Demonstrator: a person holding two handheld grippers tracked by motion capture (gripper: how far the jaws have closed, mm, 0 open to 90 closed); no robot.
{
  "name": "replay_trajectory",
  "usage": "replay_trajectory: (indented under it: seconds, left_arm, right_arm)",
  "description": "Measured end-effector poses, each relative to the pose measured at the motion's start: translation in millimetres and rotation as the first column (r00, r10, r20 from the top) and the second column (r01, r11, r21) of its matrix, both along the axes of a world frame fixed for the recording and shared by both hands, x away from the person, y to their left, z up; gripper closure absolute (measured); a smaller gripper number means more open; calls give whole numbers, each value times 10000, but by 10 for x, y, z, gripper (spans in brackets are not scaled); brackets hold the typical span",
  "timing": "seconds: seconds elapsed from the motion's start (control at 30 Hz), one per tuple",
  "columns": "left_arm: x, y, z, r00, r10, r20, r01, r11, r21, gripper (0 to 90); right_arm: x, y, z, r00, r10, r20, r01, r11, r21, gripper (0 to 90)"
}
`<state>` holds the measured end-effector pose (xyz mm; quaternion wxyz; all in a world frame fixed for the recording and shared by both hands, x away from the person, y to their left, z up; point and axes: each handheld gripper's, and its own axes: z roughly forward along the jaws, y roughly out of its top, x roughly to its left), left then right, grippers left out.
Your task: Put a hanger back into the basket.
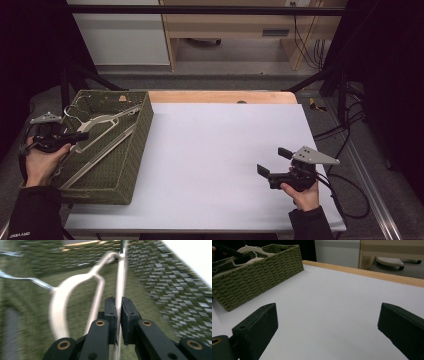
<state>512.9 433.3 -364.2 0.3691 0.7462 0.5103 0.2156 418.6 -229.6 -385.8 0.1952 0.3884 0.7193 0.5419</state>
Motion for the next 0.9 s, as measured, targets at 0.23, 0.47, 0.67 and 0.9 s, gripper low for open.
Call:
replay_trajectory:
  seconds: [0.23, 0.47, 0.67, 0.9]
  left_arm:
    - [81, 97, -125, 9850, 1667, -437, -1631, 9836, 772, 790]
    - [79, 160, -215, 9649, 2391, -1085, -2286, 9683, 1008, 729]
    - [18, 197, -256, 9609, 2485, -1222, -2389, 9670, 886, 661]
    - [-162, 235, -151, 9640, 2520, -845, -2493, 9675, 421, 598]
  right_arm:
    - [4, -1, -3, 10000, -3, 24, 3, 10000, -58, 34]
    - [6, 8, -7, 10000, -46, 2, 46, 10000, -69, 34]
    - [6, 6, -5, 10000, -76, 15, 76, 10000, -48, 34]
    - [3, 7, -4, 10000, -53, 18, 53, 10000, -45, 33]
